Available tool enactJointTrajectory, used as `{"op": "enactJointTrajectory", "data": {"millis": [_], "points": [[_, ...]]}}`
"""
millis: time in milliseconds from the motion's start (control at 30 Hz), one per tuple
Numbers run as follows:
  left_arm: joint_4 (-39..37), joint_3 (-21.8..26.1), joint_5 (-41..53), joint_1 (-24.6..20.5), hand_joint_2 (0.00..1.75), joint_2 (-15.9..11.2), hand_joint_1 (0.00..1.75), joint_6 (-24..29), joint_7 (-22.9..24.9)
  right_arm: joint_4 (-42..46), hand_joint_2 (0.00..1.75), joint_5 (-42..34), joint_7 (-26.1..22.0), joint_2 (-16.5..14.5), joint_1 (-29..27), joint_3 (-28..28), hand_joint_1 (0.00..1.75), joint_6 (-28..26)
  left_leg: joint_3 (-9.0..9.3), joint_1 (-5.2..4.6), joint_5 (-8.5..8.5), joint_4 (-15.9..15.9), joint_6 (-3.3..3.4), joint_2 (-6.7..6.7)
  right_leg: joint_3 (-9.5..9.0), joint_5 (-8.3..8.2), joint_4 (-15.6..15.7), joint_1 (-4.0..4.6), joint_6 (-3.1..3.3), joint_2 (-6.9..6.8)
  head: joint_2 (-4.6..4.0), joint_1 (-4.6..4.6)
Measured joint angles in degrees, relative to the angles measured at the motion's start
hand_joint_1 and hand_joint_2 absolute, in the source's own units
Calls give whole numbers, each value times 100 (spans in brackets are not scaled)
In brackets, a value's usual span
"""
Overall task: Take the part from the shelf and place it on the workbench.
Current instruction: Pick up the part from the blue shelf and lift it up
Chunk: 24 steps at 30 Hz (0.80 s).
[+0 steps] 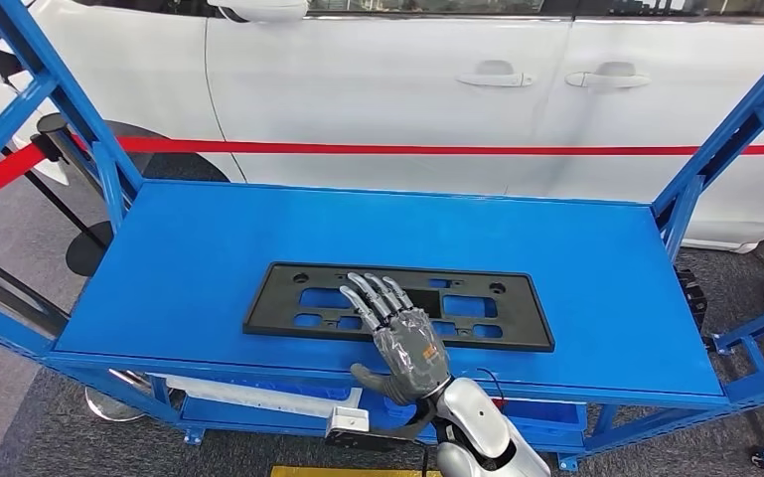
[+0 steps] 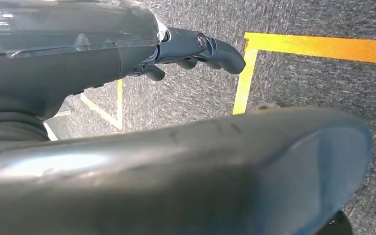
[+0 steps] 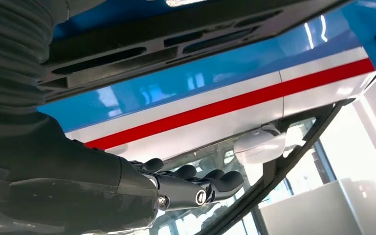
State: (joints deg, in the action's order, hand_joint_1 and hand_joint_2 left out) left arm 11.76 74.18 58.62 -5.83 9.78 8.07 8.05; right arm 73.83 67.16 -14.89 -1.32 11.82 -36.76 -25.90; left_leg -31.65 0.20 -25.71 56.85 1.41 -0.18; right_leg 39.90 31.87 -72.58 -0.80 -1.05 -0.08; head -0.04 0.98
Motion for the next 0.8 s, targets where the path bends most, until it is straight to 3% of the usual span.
{"op": "enactJointTrajectory", "data": {"millis": [67, 133, 233, 300, 400, 433, 467, 500, 600, 667, 733, 800], "points": [[0, 1, -13, -1, 0, 2, 0, 0, -3, -145, 175, -38, -17, 1, 133, -40, 0, 15, -7, -9, -30, 49, -35, -15, -373, -365, 754, 2, 24, 0, 0, 0], [0, 2, -19, -5, 0, 4, 0, 0, -6, -300, 175, -74, -51, -6, 300, -100, 0, 52, -37, -31, -60, 104, -90, -20, -597, -517, 1254, 12, 76, 8, 0, 4], [0, 4, -22, -8, 0, 4, 0, 0, 3, -564, 175, -107, -114, -32, 550, -221, 0, 118, -65, -27, -72, 121, -176, -17, -593, -524, 1321, 29, 168, 20, 0, 7], [0, 4, -24, -13, 0, 4, 0, 0, 11, -734, 175, -132, -131, -74, 726, -303, 0, 133, -159, -10, -231, 342, -242, -14, -597, -540, 1344, 11, 229, 14, 0, 13], [0, 5, -24, -8, 0, 4, 0, 0, 14, -913, 175, -162, -145, -124, 877, -383, 0, 133, -647, 15, -746, 1400, -315, -12, -596, -540, 1350, 11, 266, -9, 0, 19], [0, 6, -24, -1, 0, 4, 0, 0, 15, -963, 175, -170, -151, -127, 897, -404, 0, 133, -792, 19, -825, 1690, -323, -11, -596, -538, 1349, 15, 268, -15, 0, 19], [0, 7, -25, 7, 0, 4, 0, 0, 15, -1005, 175, -175, -159, -128, 911, -425, 0, 132, -844, 20, -786, 1775, -322, -11, -600, -537, 1347, 18, 269, -17, 0, 19], [0, 7, -25, 13, 0, 4, 0, 0, 16, -1039, 175, -179, -166, -131, 924, -440, 0, 131, -788, 20, -643, 1631, -311, -11, -607, -535, 1347, 19, 269, -14, 0, 20], [0, 7, -25, 8, 0, 4, 0, 0, 16, -1105, 175, -185, -180, -157, 991, -467, 0, 128, -263, 4, -89, 473, -227, -11, -636, -524, 1347, 32, 252, 5, 0, 18], [0, 7, -25, -5, 0, 4, 0, 0, 16, -1143, 175, -184, -179, -174, 1041, -484, 0, 127, -113, -25, -23, 131, -174, -15, -624, -530, 1351, 40, 204, 8, 0, 16], [0, 8, -21, -3, 0, 4, 0, 0, 14, -1209, 175, -184, -158, -195, 1109, -531, 0, 132, -105, -25, -2, 90, -119, -19, -614, -541, 1363, 47, 136, 9, 0, 16], [0, 9, -14, 1, 0, 8, 0, -2, 7, -1320, 175, -207, -122, -224, 1242, -584, 0, 156, -75, 0, 52, 8, -52, -12, -561, -443, 1237, 53, 75, 11, 0, 9]]}}
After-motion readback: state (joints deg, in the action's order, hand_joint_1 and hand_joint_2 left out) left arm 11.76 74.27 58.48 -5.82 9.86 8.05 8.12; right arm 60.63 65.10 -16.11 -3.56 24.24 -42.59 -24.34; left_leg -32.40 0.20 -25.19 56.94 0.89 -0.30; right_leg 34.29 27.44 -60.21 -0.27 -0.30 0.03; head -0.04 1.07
